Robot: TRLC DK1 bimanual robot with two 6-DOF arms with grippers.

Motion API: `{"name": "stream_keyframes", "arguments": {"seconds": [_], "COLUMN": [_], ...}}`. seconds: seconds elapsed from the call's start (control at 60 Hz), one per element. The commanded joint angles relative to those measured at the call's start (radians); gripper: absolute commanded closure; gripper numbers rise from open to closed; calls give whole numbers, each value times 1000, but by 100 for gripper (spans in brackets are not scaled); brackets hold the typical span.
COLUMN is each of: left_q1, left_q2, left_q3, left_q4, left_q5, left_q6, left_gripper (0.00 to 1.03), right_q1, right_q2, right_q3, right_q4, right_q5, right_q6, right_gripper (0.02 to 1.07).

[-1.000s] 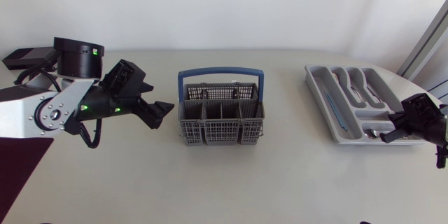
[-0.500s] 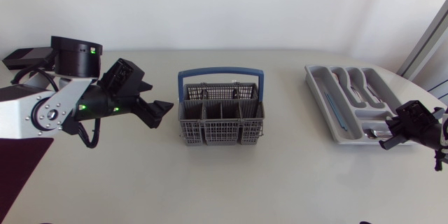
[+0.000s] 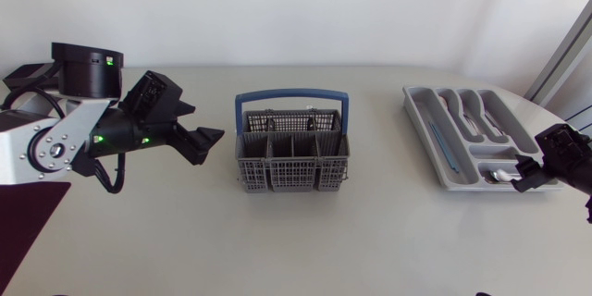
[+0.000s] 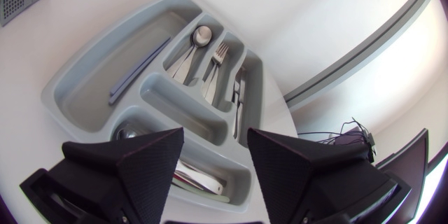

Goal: Sort the cutlery from the basket into the organizer compartments.

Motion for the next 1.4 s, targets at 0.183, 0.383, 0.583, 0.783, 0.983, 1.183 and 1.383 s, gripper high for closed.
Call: {"name": "stream_keyframes", "arguments": {"seconds": [0.183,0.383,0.583,0.783,0.983,1.183,1.383], "left_q1": [11,18,41,78,58,37,29], "left_q2": [-36,-26,63,231,313,351,394], "left_q3": [-14,-19,0,55,88,115,161], "left_q4": [-18,-17,-3,-6,-7,-1,17], "left_q5": [0,1,3,40,55,81,81], "left_q6": [10,11,14,30,40,40,39], "left_gripper": [5,5,6,6,6,6,6], "right_q1": [37,198,460,698,844,953,1020], "right_q2": [-55,-314,-344,-216,-10,47,102], "right_q3": [-58,-35,46,124,233,284,345], "right_q4": [-41,-331,-520,-533,-533,-535,-541], "right_q5": [10,7,34,92,125,180,223], "right_q6": [18,169,393,578,678,730,764], "right_gripper": [34,34,34,34,34,34,34]}}
